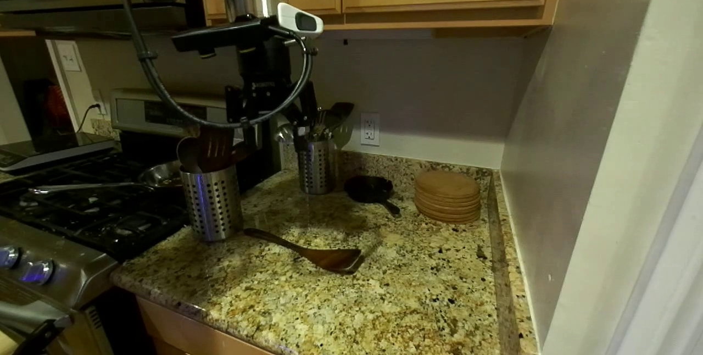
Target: Pick up the wooden spatula from the countertop and place it in the cutlery holder
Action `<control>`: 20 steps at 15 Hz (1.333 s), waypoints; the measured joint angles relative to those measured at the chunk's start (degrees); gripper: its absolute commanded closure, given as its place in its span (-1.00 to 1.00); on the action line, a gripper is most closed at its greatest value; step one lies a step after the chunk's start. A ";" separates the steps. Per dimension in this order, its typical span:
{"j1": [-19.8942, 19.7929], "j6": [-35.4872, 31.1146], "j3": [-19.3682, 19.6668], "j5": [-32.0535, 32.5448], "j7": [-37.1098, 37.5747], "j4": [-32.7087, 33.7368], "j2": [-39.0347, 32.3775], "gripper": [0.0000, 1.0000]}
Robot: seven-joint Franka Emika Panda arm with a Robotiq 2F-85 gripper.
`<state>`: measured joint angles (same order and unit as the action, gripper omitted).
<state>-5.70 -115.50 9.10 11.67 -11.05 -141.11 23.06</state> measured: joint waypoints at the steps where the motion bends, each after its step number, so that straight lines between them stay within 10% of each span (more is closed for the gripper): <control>1: 0.03 0.00 -0.12 -0.03 0.00 0.29 -0.30 -1.00; 20: -4.35 -13.21 9.77 -11.92 -13.99 0.05 -13.05 -1.00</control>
<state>-10.05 -128.71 18.86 -0.25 -25.03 -141.06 10.00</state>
